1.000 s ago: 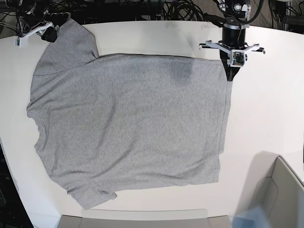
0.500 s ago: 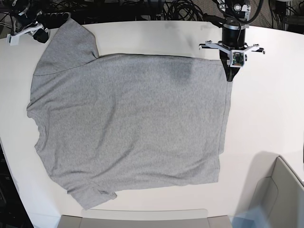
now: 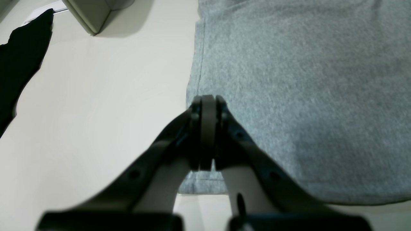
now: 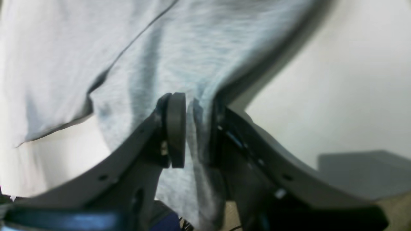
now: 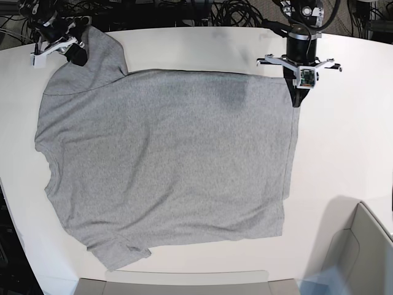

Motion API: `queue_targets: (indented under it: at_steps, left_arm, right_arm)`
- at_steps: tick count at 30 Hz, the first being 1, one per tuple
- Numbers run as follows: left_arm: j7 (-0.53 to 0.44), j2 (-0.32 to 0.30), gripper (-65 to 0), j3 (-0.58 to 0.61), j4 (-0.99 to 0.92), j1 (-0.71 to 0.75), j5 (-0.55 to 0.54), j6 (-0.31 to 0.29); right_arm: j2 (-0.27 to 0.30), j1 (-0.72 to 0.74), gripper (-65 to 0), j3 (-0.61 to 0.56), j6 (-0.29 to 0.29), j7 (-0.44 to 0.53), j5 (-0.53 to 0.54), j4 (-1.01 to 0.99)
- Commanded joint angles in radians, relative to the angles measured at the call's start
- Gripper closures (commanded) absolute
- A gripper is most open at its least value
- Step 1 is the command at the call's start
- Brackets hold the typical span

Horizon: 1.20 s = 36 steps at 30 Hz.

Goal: Fold the T-shirt properly
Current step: 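Move both grippers down to the shirt's shoulder corners, then grasp the shirt's shoulder corners with both grippers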

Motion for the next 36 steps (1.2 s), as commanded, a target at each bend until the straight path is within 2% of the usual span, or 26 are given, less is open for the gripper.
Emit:
queue_targets:
  at_steps: [1,3,5,8,10,12,14,18,20,22,30,36]
  left_arm:
    - [0.004,0.0,-0.6,-0.001,0.019,0.005,-0.001,0.006]
    - [0.093,0.001,-3.2,-0.003,0.019,-0.001,-0.007,0.006]
    - [0.202,0.001,-9.2,-0.012,0.017,-0.052,-0.074,0.006]
    - [0.313,-0.006,-20.2,-0.078,0.014,-0.104,-0.268,0.006]
    - [0.376,-0.006,-26.2,-0.153,0.011,-0.129,-0.433,0.007]
    - [0.431,-0.008,-27.7,-0.235,0.005,-0.15,-0.576,0.007]
    - [0.484,-0.012,-27.7,-0.297,-0.012,-0.172,-0.639,0.007]
    - [0.612,-0.048,-27.9,-0.334,-0.102,-0.248,-0.66,0.006]
    - [0.644,-0.049,-27.9,-0.334,-0.152,-0.277,-0.66,0.006]
    - [0.646,-0.048,-27.9,-0.336,-0.191,-0.29,-0.66,0.004]
    - [0.656,-0.049,-28.0,-0.334,-0.322,-0.287,-0.662,-0.001]
    - [0.681,-0.046,-27.8,-0.334,-0.389,-0.287,-0.662,-0.185]
  right_arm:
    - [0.006,-0.014,-11.8,-0.004,-0.003,-0.052,-0.056,0.001]
    - [0.009,-0.015,-11.8,-0.004,-0.003,-0.052,-0.056,0.004]
    - [0.015,-0.017,-11.8,-0.002,-0.003,-0.052,-0.056,0.004]
    - [0.032,-0.018,-11.8,0.0,-0.003,-0.052,-0.058,0.005]
    - [0.038,-0.018,-11.8,0.0,-0.003,-0.052,-0.058,0.005]
    - [0.038,-0.02,-11.8,0.001,-0.003,-0.052,-0.058,0.005]
    - [0.038,-0.025,-11.8,0.001,-0.003,-0.052,-0.058,0.005]
    - [0.038,-0.032,-11.8,0.001,-0.003,-0.052,-0.058,0.007]
    - [0.041,-0.032,-11.8,0.001,-0.003,-0.052,-0.058,0.007]
    - [0.057,-0.032,-11.8,-0.002,-0.003,-0.052,-0.058,0.007]
    - [0.06,-0.032,-11.8,-0.004,-0.003,-0.052,-0.058,0.007]
    - [0.07,-0.029,-11.8,-0.004,-0.003,-0.055,-0.058,0.007]
